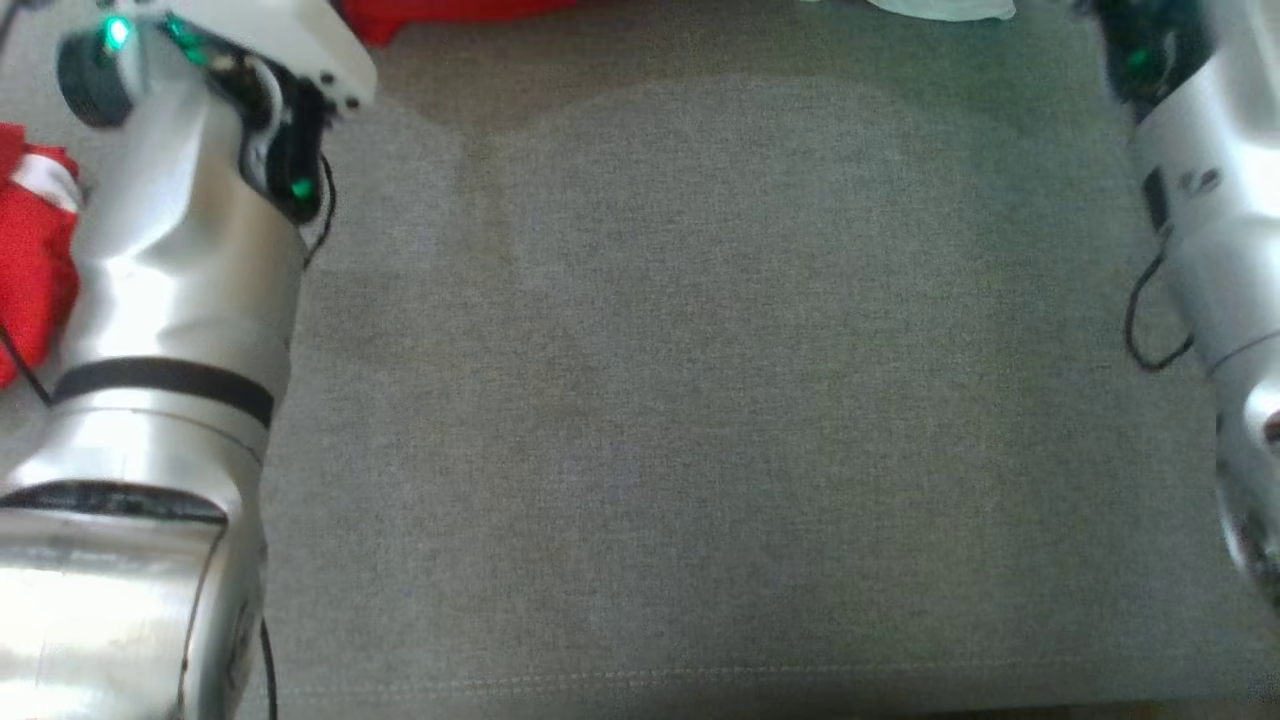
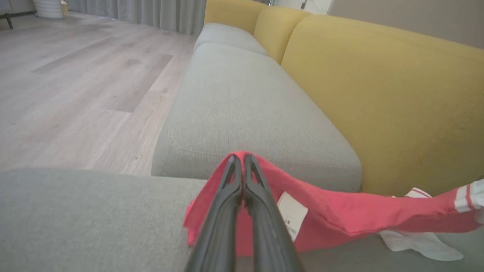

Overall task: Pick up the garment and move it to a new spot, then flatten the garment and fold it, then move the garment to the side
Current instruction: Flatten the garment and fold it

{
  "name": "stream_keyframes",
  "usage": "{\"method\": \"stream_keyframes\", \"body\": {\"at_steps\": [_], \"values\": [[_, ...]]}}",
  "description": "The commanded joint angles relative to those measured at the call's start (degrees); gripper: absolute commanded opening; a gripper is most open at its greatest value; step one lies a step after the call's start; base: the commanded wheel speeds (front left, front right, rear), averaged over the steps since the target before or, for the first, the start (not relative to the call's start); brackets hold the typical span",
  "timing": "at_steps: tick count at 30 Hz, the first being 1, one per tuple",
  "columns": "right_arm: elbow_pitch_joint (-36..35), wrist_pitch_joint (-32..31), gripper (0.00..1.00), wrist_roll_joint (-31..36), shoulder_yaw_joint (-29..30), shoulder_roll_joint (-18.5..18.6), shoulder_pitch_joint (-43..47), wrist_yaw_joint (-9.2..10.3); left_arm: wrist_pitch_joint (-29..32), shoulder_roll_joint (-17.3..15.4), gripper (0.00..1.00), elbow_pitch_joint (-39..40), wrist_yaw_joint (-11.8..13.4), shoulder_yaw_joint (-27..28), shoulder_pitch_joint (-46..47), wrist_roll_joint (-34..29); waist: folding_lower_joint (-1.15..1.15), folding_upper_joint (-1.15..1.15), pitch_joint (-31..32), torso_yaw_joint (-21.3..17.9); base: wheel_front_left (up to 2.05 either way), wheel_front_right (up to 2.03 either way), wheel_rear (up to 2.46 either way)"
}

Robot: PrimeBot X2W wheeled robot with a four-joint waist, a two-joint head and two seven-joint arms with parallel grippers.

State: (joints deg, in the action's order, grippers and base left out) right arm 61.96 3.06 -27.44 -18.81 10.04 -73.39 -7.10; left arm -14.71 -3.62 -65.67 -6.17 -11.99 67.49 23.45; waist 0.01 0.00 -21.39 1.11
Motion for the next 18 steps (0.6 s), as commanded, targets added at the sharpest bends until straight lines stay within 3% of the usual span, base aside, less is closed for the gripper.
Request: {"method": "stream_keyframes", "body": {"at_steps": [1,5,9,14,18], "values": [[-1.5,0.9,0.0,-0.7,-0.7,-1.2,0.5,-0.39,-0.3,-2.0,0.0,1.0,-0.4,1.1,0.5,0.4,-0.01,0.0,-0.4,-0.2,0.0,0.0,0.0],[-2.9,4.6,0.0,-4.3,-2.1,-1.0,5.9,-0.39,-0.3,-1.7,0.0,0.2,-0.9,1.5,-2.1,1.2,-0.01,0.0,-0.1,-0.2,0.0,0.0,0.0],[-8.0,8.7,0.0,-8.3,-3.7,0.3,15.2,-0.39,-0.3,-1.3,0.0,4.6,-1.2,2.7,-9.1,2.3,-0.01,0.0,2.1,-0.1,0.0,0.0,0.0],[-19.4,10.9,0.0,-11.9,-3.6,2.7,31.3,-0.39,-0.3,-1.8,0.0,14.6,-1.3,3.9,-22.3,2.3,-0.01,0.0,6.3,-0.4,0.0,0.0,0.0],[-29.9,11.0,0.0,-12.7,0.9,4.5,45.8,-0.39,-0.3,-3.0,0.0,24.2,-1.3,4.8,-32.9,0.9,-0.01,0.0,9.4,-0.3,0.0,0.0,0.0]]}}
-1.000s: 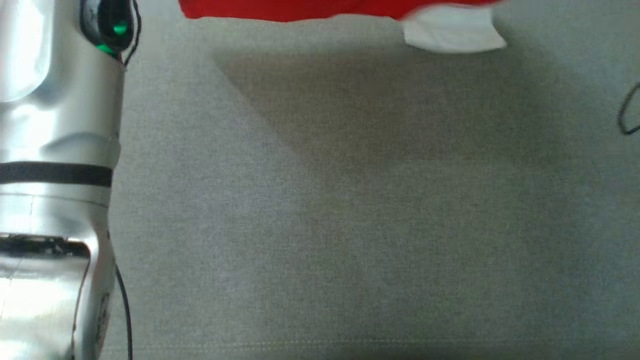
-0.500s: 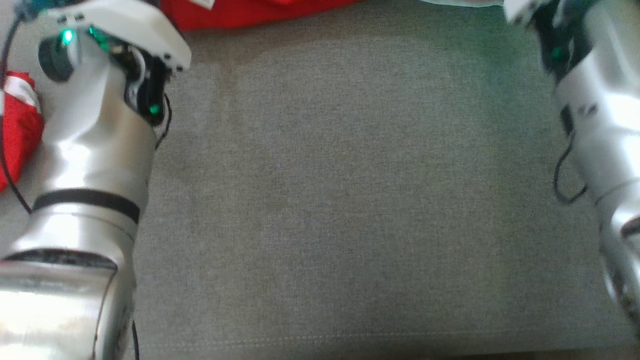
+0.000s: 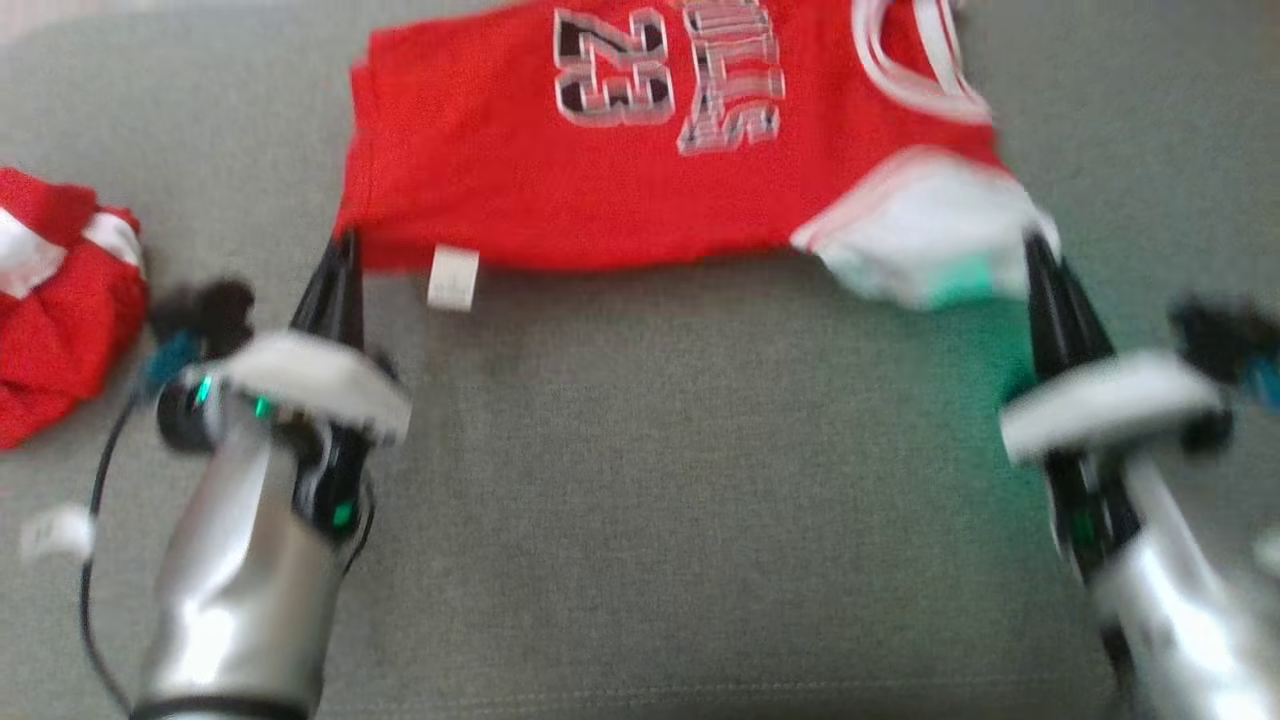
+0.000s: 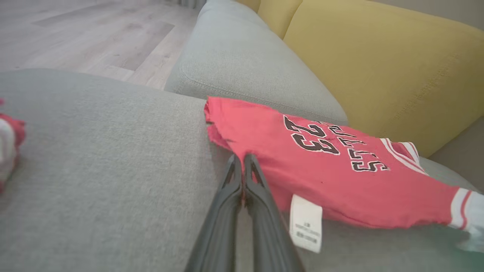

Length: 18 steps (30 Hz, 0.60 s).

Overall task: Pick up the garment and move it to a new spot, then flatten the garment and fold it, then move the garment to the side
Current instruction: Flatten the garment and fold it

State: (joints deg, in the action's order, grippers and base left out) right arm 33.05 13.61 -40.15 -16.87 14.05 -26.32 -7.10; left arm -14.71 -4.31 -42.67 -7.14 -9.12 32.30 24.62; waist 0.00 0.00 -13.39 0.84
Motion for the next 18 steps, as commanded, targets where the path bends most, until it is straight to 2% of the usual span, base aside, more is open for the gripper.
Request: {"method": "stream_keyframes", "body": {"at_steps": [1,5,12,18], "values": [[-3.6,-0.2,0.0,0.3,0.6,0.6,2.4,-0.39,-0.3,-2.7,0.0,3.6,-0.3,2.1,-0.2,-0.7,0.0,0.0,2.1,0.0,0.0,0.0,0.0],[-14.6,-5.9,0.0,3.1,7.7,-1.0,16.4,-0.39,-0.3,-4.1,0.0,12.4,0.3,2.6,-9.8,-1.8,0.0,0.0,4.8,0.1,0.0,0.0,0.0],[-35.5,-21.4,0.0,10.5,19.0,-9.2,35.5,-0.39,4.5,-4.9,0.0,28.8,4.7,3.1,-24.9,-1.4,0.0,0.0,8.4,0.1,0.0,0.0,0.0],[-45.1,-30.5,0.0,12.0,23.4,-11.1,44.6,-0.39,10.3,-4.8,0.0,40.9,9.0,3.5,-35.6,-0.7,0.0,0.0,11.3,0.0,0.0,0.0,0.0]]}}
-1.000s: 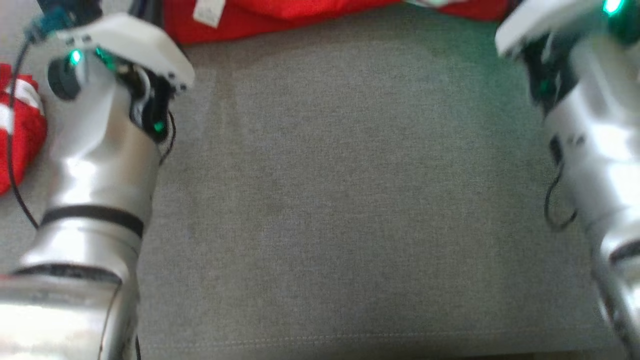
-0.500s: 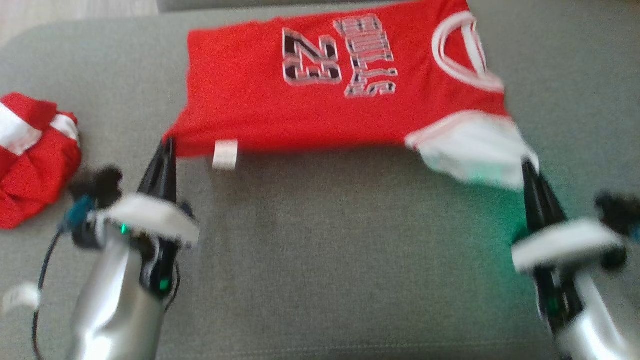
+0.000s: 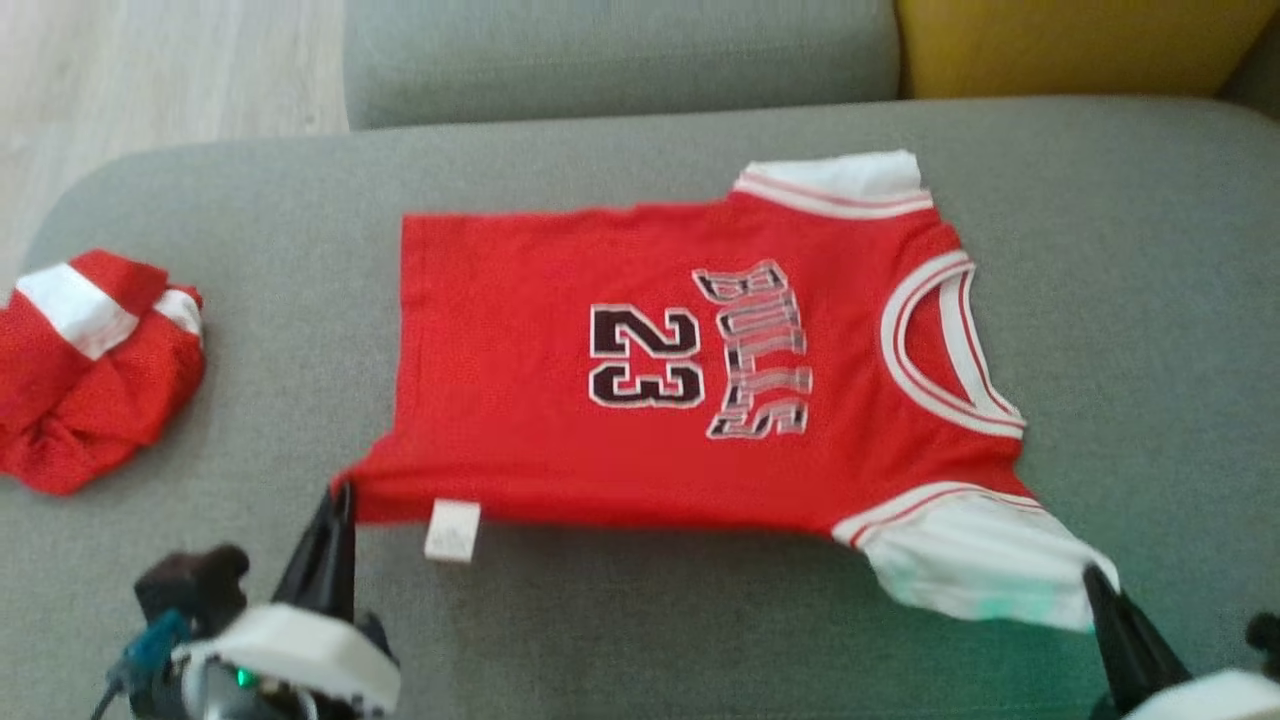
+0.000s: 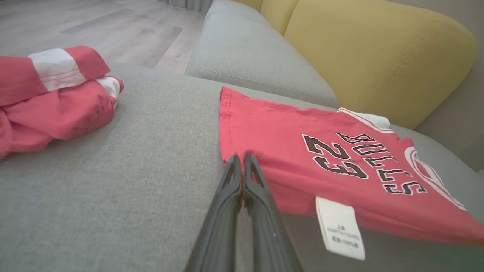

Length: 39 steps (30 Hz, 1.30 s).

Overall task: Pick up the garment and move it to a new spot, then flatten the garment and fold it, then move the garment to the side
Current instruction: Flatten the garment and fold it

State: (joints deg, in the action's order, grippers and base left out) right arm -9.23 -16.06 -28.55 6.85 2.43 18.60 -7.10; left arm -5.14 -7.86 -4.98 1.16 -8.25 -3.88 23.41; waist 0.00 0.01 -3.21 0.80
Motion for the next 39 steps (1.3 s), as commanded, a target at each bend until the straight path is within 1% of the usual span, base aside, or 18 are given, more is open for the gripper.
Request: {"method": "stream_keyframes", "body": {"at_steps": [1,4,6,11,15,20,25,29,31,39], "values": [[-3.4,-1.4,0.0,-0.1,0.2,0.5,0.8,-0.39,1.7,-1.3,0.0,4.6,1.2,2.6,-0.8,0.6,0.0,-0.01,1.5,0.1,0.0,0.0,0.0],[-3.7,-2.1,0.0,-1.5,0.6,0.5,2.6,-0.39,3.2,-1.4,0.0,6.7,1.8,2.4,-3.2,0.8,0.0,-0.01,2.2,0.2,0.0,0.0,0.0],[-3.5,-2.8,0.0,-2.3,0.6,0.5,4.7,-0.39,5.4,-1.5,0.0,9.2,2.7,2.1,-6.1,1.0,0.0,-0.01,3.2,0.1,0.0,0.0,0.0],[-3.4,-3.4,0.0,-2.0,1.0,0.5,5.7,-0.39,7.5,-1.9,0.0,12.3,3.7,2.0,-9.1,1.3,0.0,-0.01,3.7,0.0,0.0,0.0,0.0],[-2.3,-3.8,0.0,-2.5,0.8,0.5,5.2,-0.39,8.6,-2.4,0.0,13.0,4.0,1.9,-9.1,1.4,0.0,-0.01,3.8,0.1,0.0,0.0,0.0],[-0.2,-4.5,0.0,-5.6,0.6,0.5,3.5,-0.39,10.3,-2.8,0.0,11.6,3.5,1.7,-7.8,2.4,0.0,-0.01,3.7,0.1,0.0,0.0,0.0],[0.9,-6.9,0.0,-6.6,0.8,0.4,-1.8,-0.39,13.2,-3.5,0.0,8.9,2.7,1.5,-4.0,3.7,0.0,-0.01,2.3,-0.1,0.0,0.0,0.0],[3.1,-10.0,0.0,-6.8,1.5,0.4,-8.5,-0.39,15.7,-4.0,0.0,5.8,1.3,1.5,0.5,5.7,0.0,-0.01,0.7,-0.2,0.0,0.0,0.0],[4.8,-11.4,0.0,-6.9,1.8,0.4,-12.0,-0.39,16.7,-3.9,0.0,4.2,0.7,1.6,2.7,6.9,0.0,-0.01,0.0,-0.2,0.0,0.0,0.0],[13.2,-15.4,0.0,-3.2,2.3,0.5,-24.9,-0.39,20.4,-3.6,0.0,-3.2,-1.1,1.8,10.7,10.7,0.0,-0.01,-3.4,0.4,0.0,0.0,0.0]]}}
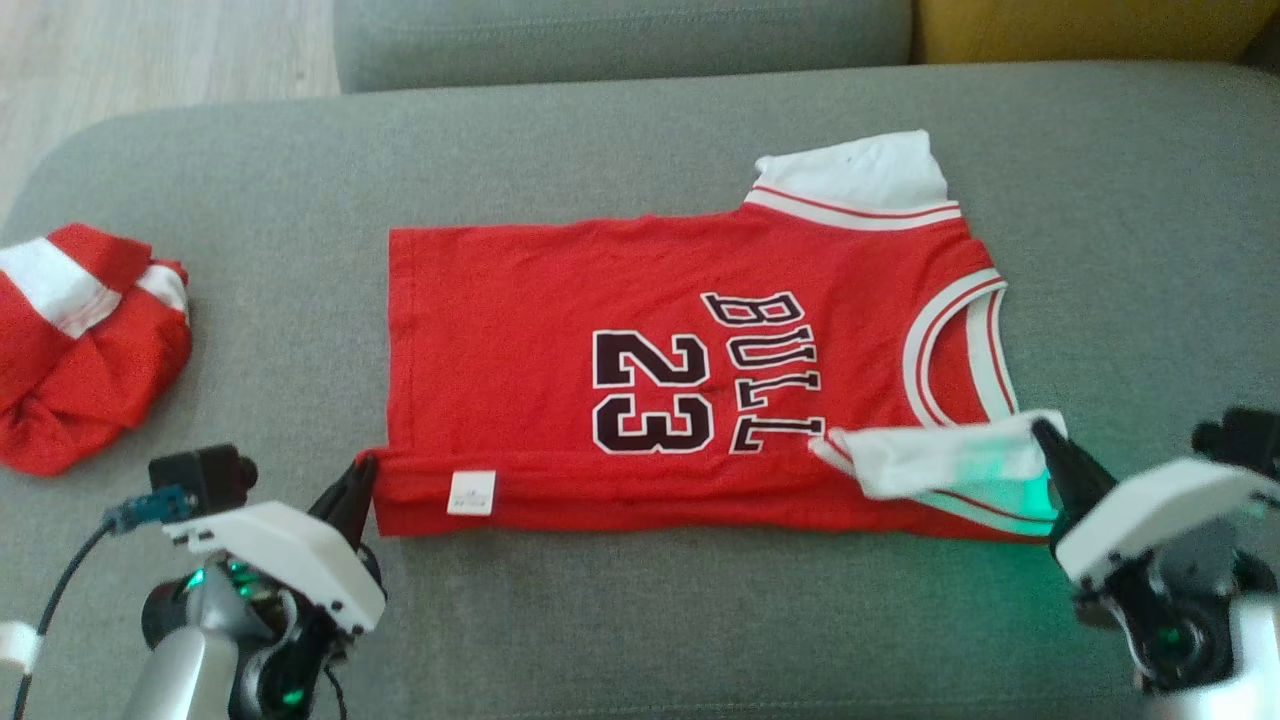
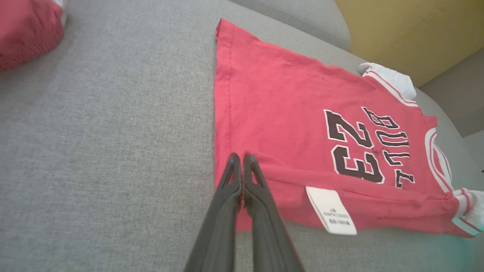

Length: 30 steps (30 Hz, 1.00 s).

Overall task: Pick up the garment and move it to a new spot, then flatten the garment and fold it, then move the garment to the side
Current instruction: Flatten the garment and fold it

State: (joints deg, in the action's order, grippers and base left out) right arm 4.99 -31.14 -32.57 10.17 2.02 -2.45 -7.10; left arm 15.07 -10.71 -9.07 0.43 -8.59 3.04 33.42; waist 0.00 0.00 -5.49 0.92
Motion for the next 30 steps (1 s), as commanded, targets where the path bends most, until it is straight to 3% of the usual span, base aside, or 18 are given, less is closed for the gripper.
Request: {"method": "stream_keyframes", "body": {"at_steps": [1,8,9,10,11,19,25,30], "values": [[0.2,-0.6,0.0,0.9,-0.9,0.9,-5.2,-0.39,0.4,-0.6,0.0,0.1,-0.6,2.2,4.7,1.2,0.0,0.0,-1.5,0.3,0.0,0.0,0.0],[7.2,0.5,0.0,0.6,-0.5,1.0,-12.3,-0.39,-0.2,0.1,0.0,-4.9,-2.1,2.0,9.5,2.4,0.0,0.0,-4.2,0.8,0.0,0.0,0.0],[7.9,1.3,0.0,-0.2,-0.5,1.0,-13.4,-0.39,-0.6,0.4,0.26,-5.6,-2.4,2.1,10.1,2.6,0.0,0.0,-4.4,0.8,0.0,0.0,0.0],[8.5,2.4,0.16,-1.0,-0.7,1.0,-14.3,-0.39,-1.0,0.5,0.55,-6.2,-2.6,2.1,10.6,2.8,0.0,0.0,-4.6,0.8,0.0,0.0,0.0],[8.8,3.5,1.0,-1.5,-1.2,1.0,-15.0,-0.39,-1.6,0.7,1.0,-6.6,-2.8,2.2,11.1,3.0,0.0,0.0,-4.9,0.8,0.0,0.0,0.0],[5.9,18.7,1.0,-1.3,-9.0,4.1,-14.9,-0.39,-11.8,1.9,1.0,-5.8,-2.4,2.7,10.2,0.1,0.0,0.0,-5.2,0.5,0.0,0.0,0.0],[0.4,30.6,1.0,6.9,-12.3,7.1,-10.6,-0.39,-21.0,1.6,1.0,-1.2,0.8,1.8,7.3,-6.5,0.0,0.0,-4.5,0.5,0.0,0.0,0.0],[-4.6,35.7,1.0,14.3,-12.0,7.1,-5.0,-0.39,-26.7,0.6,1.0,3.2,3.9,0.0,4.2,-13.2,0.0,0.0,-3.0,0.2,0.0,0.0,0.0]]}}
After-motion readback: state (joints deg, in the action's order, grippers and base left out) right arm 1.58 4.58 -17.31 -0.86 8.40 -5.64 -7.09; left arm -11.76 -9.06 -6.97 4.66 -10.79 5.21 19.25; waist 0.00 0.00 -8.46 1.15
